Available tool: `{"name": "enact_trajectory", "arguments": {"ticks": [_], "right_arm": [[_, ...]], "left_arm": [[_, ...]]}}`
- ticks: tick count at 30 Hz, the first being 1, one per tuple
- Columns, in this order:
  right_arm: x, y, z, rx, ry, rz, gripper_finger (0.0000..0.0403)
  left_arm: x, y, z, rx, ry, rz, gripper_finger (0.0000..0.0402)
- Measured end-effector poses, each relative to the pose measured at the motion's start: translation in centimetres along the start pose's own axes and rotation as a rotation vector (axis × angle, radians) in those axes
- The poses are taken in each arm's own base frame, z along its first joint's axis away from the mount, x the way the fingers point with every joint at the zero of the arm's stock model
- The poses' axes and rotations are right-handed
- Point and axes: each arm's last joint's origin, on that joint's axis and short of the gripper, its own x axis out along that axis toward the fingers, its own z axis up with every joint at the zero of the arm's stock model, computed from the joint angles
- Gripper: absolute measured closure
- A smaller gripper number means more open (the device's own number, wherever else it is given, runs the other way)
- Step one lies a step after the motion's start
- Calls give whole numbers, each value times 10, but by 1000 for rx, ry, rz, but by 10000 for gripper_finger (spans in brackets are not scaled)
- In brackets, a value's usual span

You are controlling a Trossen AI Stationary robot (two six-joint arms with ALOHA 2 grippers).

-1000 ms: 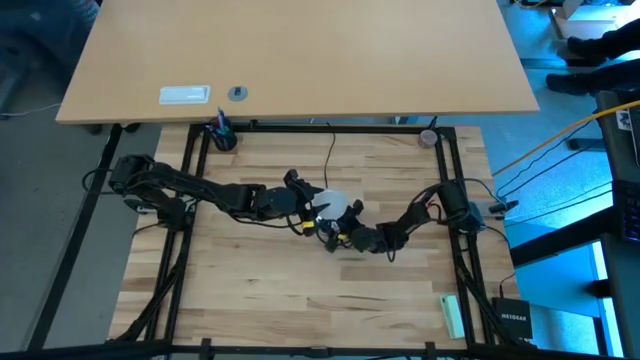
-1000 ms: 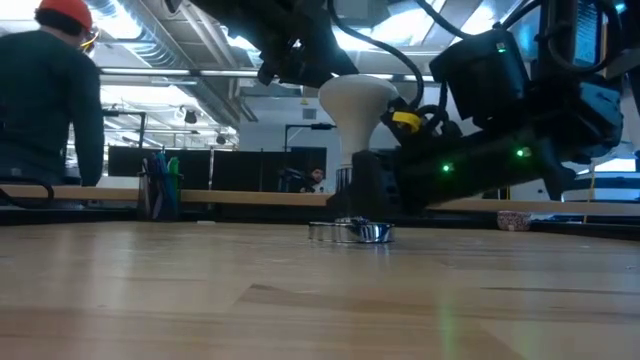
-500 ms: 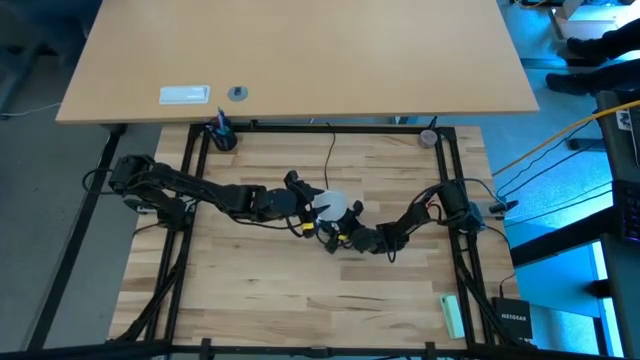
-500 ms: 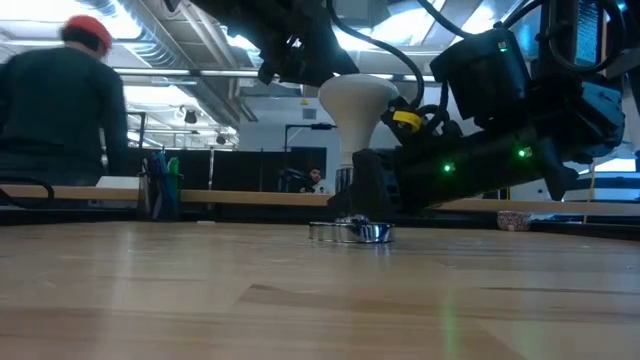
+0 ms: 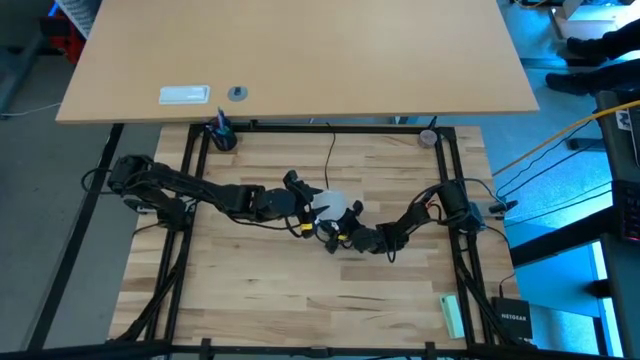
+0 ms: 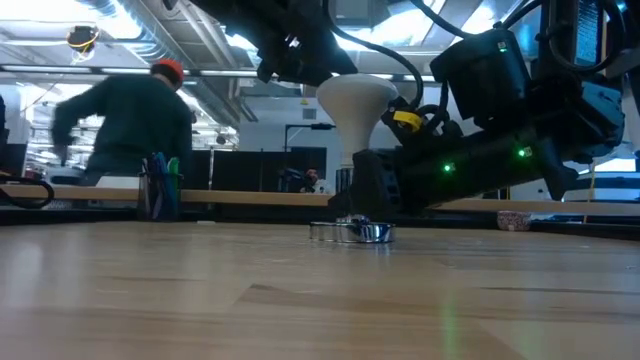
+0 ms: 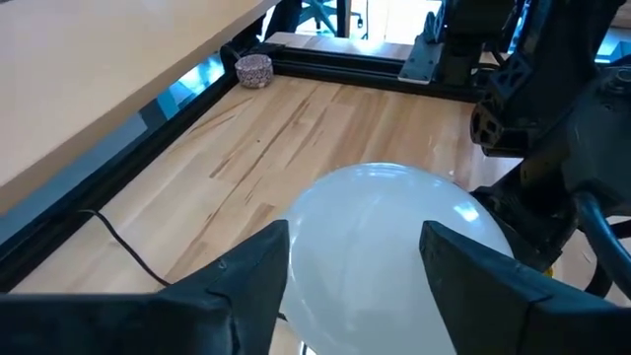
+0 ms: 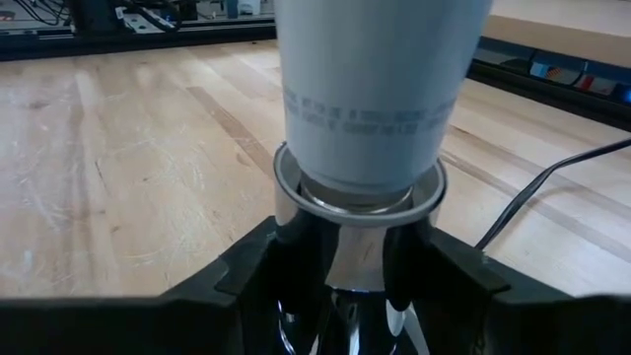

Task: Screw lightbulb
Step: Insert the lightbulb on the lamp

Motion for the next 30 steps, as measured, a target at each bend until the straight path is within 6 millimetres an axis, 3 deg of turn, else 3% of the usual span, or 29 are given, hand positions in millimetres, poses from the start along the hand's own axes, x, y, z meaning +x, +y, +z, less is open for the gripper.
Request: {"name": "enact_trajectory", "arguments": {"ticks": [7, 13, 17, 21, 30], "right_arm": [[0, 0, 0, -2, 1, 3, 220], [0, 0, 0, 0, 1, 5, 220], [0, 0, 0, 0, 1, 5, 220], [0, 0, 0, 0, 1, 6, 220], [0, 0, 0, -1, 3, 15, 220]], "left_arm": [[-6, 3, 5, 17, -13, -1, 134], [-30, 11, 22, -12, -73, -15, 126], [-42, 12, 22, -13, -37, -25, 126], [-43, 6, 6, -54, -28, -14, 126], [-44, -8, -49, -246, -246, -29, 126]]}}
